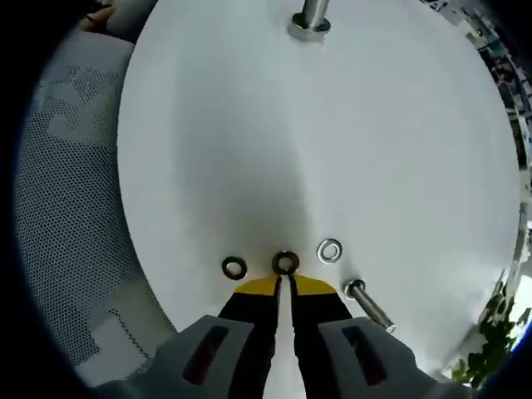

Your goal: Place the washer onto the threaded stud by aligning its center hole with the stud, sliding it down to the base, and recovering from edge contact or off-axis alignment until the washer reaches the visible bottom stop.

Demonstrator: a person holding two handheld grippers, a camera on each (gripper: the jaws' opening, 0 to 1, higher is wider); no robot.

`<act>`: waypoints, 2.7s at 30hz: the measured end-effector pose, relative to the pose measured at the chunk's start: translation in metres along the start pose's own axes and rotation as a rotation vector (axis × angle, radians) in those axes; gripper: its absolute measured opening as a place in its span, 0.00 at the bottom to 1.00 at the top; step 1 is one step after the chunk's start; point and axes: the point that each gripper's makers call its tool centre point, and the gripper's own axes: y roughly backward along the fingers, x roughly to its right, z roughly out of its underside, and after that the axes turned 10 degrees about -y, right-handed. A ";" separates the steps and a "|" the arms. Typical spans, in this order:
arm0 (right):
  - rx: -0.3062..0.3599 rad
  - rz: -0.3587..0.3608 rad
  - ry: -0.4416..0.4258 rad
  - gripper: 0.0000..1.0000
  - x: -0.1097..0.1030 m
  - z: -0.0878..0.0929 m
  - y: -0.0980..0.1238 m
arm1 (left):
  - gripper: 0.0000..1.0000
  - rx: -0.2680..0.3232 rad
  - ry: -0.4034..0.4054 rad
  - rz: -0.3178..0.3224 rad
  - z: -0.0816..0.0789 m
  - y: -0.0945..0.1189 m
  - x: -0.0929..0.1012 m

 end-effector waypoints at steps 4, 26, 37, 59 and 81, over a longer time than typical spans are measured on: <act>0.111 -0.085 -0.101 0.10 -0.001 0.001 0.002 | 0.24 -0.018 -0.012 -0.005 0.003 0.000 -0.001; 0.192 -0.052 -0.041 0.19 -0.002 -0.013 0.003 | 0.25 -0.066 -0.051 -0.048 0.009 -0.001 -0.007; 0.170 -0.026 0.108 0.17 -0.008 -0.015 0.001 | 0.25 -0.082 -0.076 -0.067 0.011 -0.001 -0.010; 0.114 -0.030 0.080 0.16 -0.008 -0.017 0.001 | 0.25 -0.032 -0.076 -0.066 0.002 0.001 -0.010; 0.194 -0.066 0.086 0.15 -0.007 -0.015 0.002 | 0.25 -0.029 -0.069 -0.081 0.001 0.002 -0.013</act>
